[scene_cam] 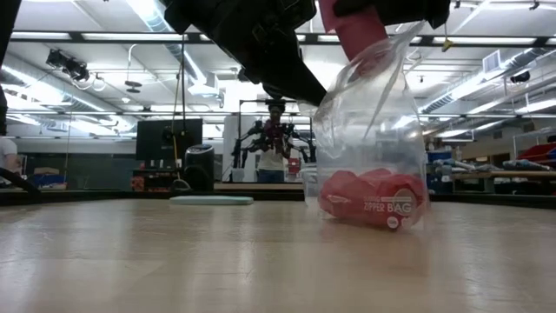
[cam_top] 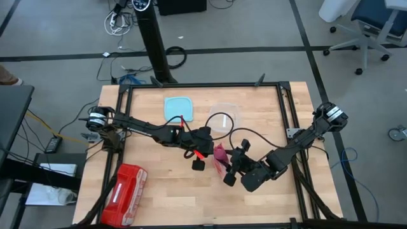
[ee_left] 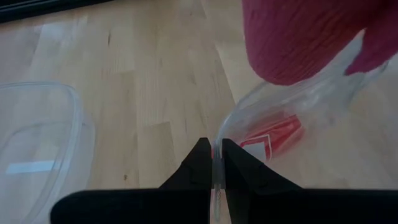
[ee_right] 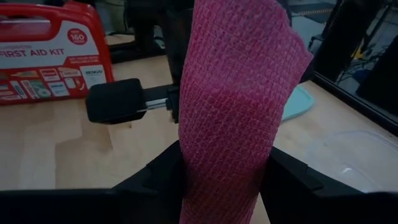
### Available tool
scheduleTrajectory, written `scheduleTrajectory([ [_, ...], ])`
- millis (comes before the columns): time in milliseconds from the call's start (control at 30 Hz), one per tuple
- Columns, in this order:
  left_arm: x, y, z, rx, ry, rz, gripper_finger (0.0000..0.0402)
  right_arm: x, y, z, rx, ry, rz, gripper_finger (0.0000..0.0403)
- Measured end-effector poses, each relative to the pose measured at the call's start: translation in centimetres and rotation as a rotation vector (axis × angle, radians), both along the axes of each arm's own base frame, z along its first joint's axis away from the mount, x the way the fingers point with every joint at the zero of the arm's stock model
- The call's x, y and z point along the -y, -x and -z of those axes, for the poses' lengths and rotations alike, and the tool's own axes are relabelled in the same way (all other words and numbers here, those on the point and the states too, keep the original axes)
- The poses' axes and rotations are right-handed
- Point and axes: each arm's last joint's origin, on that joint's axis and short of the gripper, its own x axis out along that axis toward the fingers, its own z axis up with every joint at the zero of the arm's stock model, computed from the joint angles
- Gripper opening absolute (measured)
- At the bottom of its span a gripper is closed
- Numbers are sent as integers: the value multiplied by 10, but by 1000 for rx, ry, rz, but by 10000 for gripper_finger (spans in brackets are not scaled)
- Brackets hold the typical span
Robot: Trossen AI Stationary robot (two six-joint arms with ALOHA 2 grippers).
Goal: Roll bandage
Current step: Put the rolled pink bandage into the transparent zip bag
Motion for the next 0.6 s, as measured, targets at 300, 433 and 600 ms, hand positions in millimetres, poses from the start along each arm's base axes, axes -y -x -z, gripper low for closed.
scheduleTrajectory([
  [300, 0, -1, -2, 23, 2, -1, 21, -4, -1, -2, -6, -14, -60, 171],
  [433, 0, -2, -3, 35, 7, -3, 21, -3, -3, -3, 6, 8, -55, 171],
  [600, 1, -4, -6, 74, 14, -4, 21, 0, -6, -5, 0, 44, -72, 171],
])
